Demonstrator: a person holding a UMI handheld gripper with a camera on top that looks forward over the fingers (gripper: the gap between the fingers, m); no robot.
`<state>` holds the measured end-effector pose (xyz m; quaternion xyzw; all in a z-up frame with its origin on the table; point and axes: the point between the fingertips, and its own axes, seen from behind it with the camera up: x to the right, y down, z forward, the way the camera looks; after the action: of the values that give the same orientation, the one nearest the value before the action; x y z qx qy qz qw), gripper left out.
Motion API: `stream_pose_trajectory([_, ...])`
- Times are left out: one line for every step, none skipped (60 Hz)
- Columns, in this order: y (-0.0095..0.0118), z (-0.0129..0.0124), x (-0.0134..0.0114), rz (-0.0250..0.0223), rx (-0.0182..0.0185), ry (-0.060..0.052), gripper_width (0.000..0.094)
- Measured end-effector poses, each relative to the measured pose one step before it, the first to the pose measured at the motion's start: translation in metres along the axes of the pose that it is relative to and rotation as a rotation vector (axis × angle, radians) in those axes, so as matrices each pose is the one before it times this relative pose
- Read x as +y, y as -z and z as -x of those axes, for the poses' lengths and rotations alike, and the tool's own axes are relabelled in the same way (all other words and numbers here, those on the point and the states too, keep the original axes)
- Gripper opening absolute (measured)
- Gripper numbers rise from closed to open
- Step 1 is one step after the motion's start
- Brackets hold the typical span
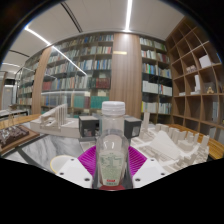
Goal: Pour water
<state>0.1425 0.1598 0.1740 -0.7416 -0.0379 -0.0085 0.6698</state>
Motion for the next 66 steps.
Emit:
stream_pose_trajectory([-0.00069,0.00002,0.00717,0.01409,-0.00130,0.0019,0.0392])
stream_pose_trajectory([-0.00089,-0.00021,0.00724,0.01461,-0.00107,0.0024,0.0392])
stream_pose_trajectory([-0.00088,0.00002,0.00727,0.01365,-0.00172,0.0010,0.0392])
stream_pose_trajectory([-0.00618,-0.00324,0.01656,0.00786,-0.00222,0.0023,0.0393])
stream_pose_trajectory([-0.00117,-0.00060,0.00718,0.01096,-0.00044,-0.0003,0.0393])
stream_pose_trajectory([-0.00167,-0.00204,0.01000,0.01033,-0.00052,-0.0008,0.0393])
stream_pose_trajectory([-0.00094,-0.00060,0.00746,0.01395,-0.00121,-0.0027,0.0393])
stream_pose_trajectory([-0.00090,-0.00018,0.00689,0.01342,-0.00295,-0.0054,0.0392])
stream_pose_trajectory([-0.00084,0.00029,0.00649,0.01207,-0.00420,-0.0069,0.0392])
stream_pose_trajectory([-0.00124,0.00038,0.00669,0.01283,-0.00410,-0.0051,0.0419])
stream_pose_trajectory([0.00247,0.00090,0.00415,-0.00833,0.00133,-0.0003,0.0404])
stream_pose_trajectory([-0.00403,-0.00100,-0.01094,-0.03138,-0.00036,-0.0004,0.0398])
stream_pose_trajectory([0.00419,-0.00038,0.00807,0.01134,-0.00081,-0.0012,0.0399])
stream_pose_trajectory([0.00240,-0.00012,0.00004,-0.00809,0.00117,-0.0031,0.0401])
stream_pose_trajectory([-0.00036,-0.00039,-0.00211,-0.01119,0.00034,-0.0052,0.0399])
stream_pose_trajectory([0.00059,-0.00051,0.00241,0.00871,0.00111,-0.0026,0.0399])
stream_pose_trajectory([0.00009,-0.00018,-0.00126,-0.00447,0.00136,-0.0029,0.0404])
stream_pose_trajectory([-0.00040,-0.00039,-0.00045,-0.00223,0.00094,-0.0012,0.0424])
stream_pose_trajectory([-0.00653,-0.00039,-0.00164,0.00423,0.00074,-0.0005,0.0441])
stream_pose_trajectory([0.00512,0.00169,0.00105,-0.00173,0.00220,-0.0022,0.0456])
stream_pose_trajectory([0.00074,-0.00009,0.00045,0.00262,0.00146,-0.0018,0.0485])
stream_pose_trajectory([0.00123,0.00022,0.00034,0.00534,0.00003,-0.0037,0.0517])
stream_pose_trajectory([0.00041,-0.00033,-0.00006,0.00491,0.00325,-0.0026,0.0540])
stream_pose_trajectory([0.00071,-0.00031,0.00182,0.01423,0.00282,-0.0039,0.0551])
stream_pose_trajectory([0.00101,-0.00057,0.00205,0.01662,0.00449,-0.0035,0.0570])
stream_pose_trajectory([-0.00307,-0.00166,0.00093,0.01357,0.00355,-0.0039,0.0603])
stream_pose_trajectory([0.00136,-0.00146,-0.00143,0.00977,0.00171,-0.0031,0.0664])
stream_pose_trajectory([0.00483,0.00268,0.00098,0.00071,-0.00015,-0.0034,0.0734])
stream_pose_trajectory([0.00198,-0.00074,-0.00352,0.00098,-0.00093,-0.0008,0.0804])
stream_pose_trajectory([0.00428,0.00018,-0.00235,-0.00236,0.00156,-0.0003,0.0875])
stream_pose_trajectory([0.00689,0.00286,-0.00146,0.00242,0.00456,0.0014,0.0863])
stream_pose_trajectory([0.00472,-0.00115,-0.00189,0.00157,0.00846,0.0015,0.0840])
stream_pose_trajectory([0.00568,-0.00120,-0.00139,0.00561,0.00948,0.0036,0.0836])
stream_pose_trajectory([0.00577,-0.00088,-0.00207,0.00405,0.00919,0.0045,0.0839])
stream_pose_trajectory([0.00676,-0.00083,-0.00240,0.00306,0.00840,0.0056,0.0848])
stream_pose_trajectory([0.00735,-0.00038,-0.00317,-0.00019,0.00760,0.0040,0.0857])
stream_pose_trajectory([0.00598,-0.00393,-0.00543,-0.00188,0.00304,0.0028,0.0862])
stream_pose_trajectory([0.00899,0.00055,-0.00297,-0.00323,0.00572,0.0011,0.0859])
stream_pose_trajectory([0.01189,0.00440,-0.00261,-0.00145,0.00338,0.0027,0.0857])
stream_pose_trajectory([0.01023,0.00181,-0.00290,-0.00030,0.00144,0.0031,0.0855])
stream_pose_trajectory([0.01060,0.00071,-0.00262,-0.00005,0.00403,0.0012,0.0851])
stream_pose_trajectory([0.01090,0.00083,-0.00254,0.00090,0.00590,-0.0010,0.0850])
stream_pose_trajectory([0.01132,0.00149,-0.00222,0.00203,0.00375,-0.0007,0.0850])
stream_pose_trajectory([0.01169,0.00221,-0.00235,0.00195,0.00056,0.0007,0.0852])
stream_pose_trajectory([0.00894,-0.00071,-0.00200,0.00327,-0.00256,0.0015,0.0852])
stream_pose_trajectory([0.01221,0.00313,-0.00090,0.00429,0.00190,-0.0006,0.0851])
stream_pose_trajectory([0.01244,0.00162,-0.00018,0.00430,0.00386,-0.0014,0.0852])
stream_pose_trajectory([0.01205,0.00179,-0.00019,0.00487,0.00162,-0.0012,0.0854])
stream_pose_trajectory([0.01222,0.00225,-0.00050,0.00389,-0.00019,-0.0005,0.0857])
stream_pose_trajectory([0.01242,0.00232,-0.00034,0.00236,-0.00072,-0.0007,0.0856])
stream_pose_trajectory([0.01287,0.00185,-0.00040,0.00066,0.00199,-0.0030,0.0857])
stream_pose_trajectory([0.01033,0.00083,-0.00039,-0.00128,0.00261,-0.0035,0.0858])
stream_pose_trajectory([0.01361,0.00151,-0.00091,-0.00221,0.00142,-0.0021,0.0857])
stream_pose_trajectory([0.01247,0.00196,-0.00049,-0.00264,-0.00106,0.0000,0.0858])
stream_pose_trajectory([0.01188,0.00225,-0.00034,-0.00130,-0.00207,0.0011,0.0859])
stream_pose_trajectory([0.01180,0.00202,0.00038,0.00028,-0.00079,0.0012,0.0858])
stream_pose_trajectory([0.01144,0.00141,0.00029,-0.00025,0.00051,0.0012,0.0858])
stream_pose_trajectory([0.00882,0.00076,0.00031,-0.00056,-0.00035,0.0016,0.0860])
stream_pose_trajectory([0.01074,0.00250,0.00037,-0.00191,0.00090,0.0026,0.0859])
stream_pose_trajectory([0.01007,0.00190,0.00054,-0.00079,0.00006,0.0016,0.0860])
stream_pose_trajectory([0.00978,0.00109,0.00058,0.00008,0.00147,0.0007,0.0859])
stream_pose_trajectory([0.00923,0.00126,0.00080,0.00110,0.00216,0.0013,0.0859])
stream_pose_trajectory([0.00864,0.00142,0.00083,0.00072,0.00086,0.0017,0.0861])
stream_pose_trajectory([0.00789,0.00089,0.00038,0.00056,-0.00208,0.0013,0.0859])
stream_pose_trajectory([0.00813,0.00194,0.00072,0.00000,-0.00238,0.0006,0.0860])
stream_pose_trajectory([0.00775,0.00157,0.00055,0.00018,-0.00190,-0.0003,0.0859])
